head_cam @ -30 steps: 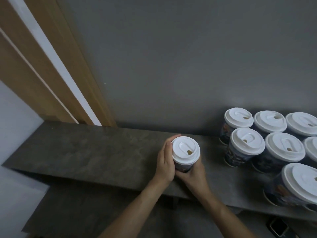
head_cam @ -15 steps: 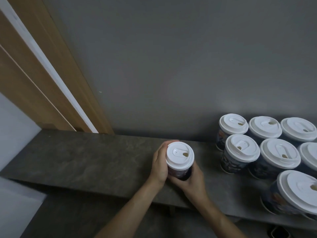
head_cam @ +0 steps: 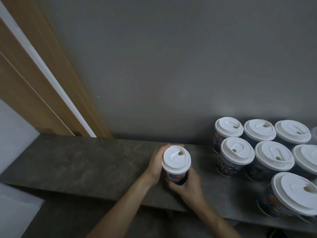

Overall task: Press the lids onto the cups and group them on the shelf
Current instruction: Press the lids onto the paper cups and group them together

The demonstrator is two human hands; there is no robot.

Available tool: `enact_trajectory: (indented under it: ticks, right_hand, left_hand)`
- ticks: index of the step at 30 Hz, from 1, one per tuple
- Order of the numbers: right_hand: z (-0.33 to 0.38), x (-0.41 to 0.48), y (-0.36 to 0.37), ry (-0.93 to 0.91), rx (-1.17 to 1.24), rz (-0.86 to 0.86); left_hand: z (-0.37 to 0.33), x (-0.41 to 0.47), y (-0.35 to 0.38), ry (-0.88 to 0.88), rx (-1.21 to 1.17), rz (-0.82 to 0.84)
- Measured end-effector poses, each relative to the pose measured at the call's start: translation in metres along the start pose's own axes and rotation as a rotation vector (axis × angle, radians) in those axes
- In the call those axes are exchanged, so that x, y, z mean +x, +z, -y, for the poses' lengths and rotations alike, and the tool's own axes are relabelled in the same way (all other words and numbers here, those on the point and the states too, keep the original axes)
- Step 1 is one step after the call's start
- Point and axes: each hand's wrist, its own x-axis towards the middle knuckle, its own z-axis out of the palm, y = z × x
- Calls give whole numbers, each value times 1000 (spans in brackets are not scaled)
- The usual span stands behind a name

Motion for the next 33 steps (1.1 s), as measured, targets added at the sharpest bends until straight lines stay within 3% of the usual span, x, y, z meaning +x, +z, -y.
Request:
enact_trajectory:
  ticks: [1, 3, 5, 9, 13, 15, 18, 21, 24, 33]
  right_hand:
    - [-1, 0, 0, -6, -10, 10]
    - [1, 0, 1, -11, -13, 26]
    - [2, -1, 3, 1, 27, 18]
    - [5, 0, 3, 27, 79, -19]
    - [2, 0, 0, 19, 36, -25]
    - [4, 0, 0, 19, 26, -2]
    - [6, -2, 2, 15, 44, -34]
    - [6, 0, 1, 21, 56, -53]
    - [2, 2, -2, 10, 28, -52]
    - [-4, 2, 2, -14, 8, -29]
  left_hand:
    - [-2, 2, -1, -43, -12, 25]
    - [1, 1, 0, -78, -63, -83]
    - [4, -4, 5, -49, -57, -188]
    - [3, -16, 13, 28, -4, -234]
    - [-5, -5, 6, -54, -40, -46]
    - [-6, -2, 5, -113, -73, -93]
    - [-1, -6, 10, -41, -56, -165]
    - [-5, -2, 11, -24, -29, -128]
    - [-10, 8, 9, -60, -23, 10]
    - [7, 7, 7, -6, -80, -78]
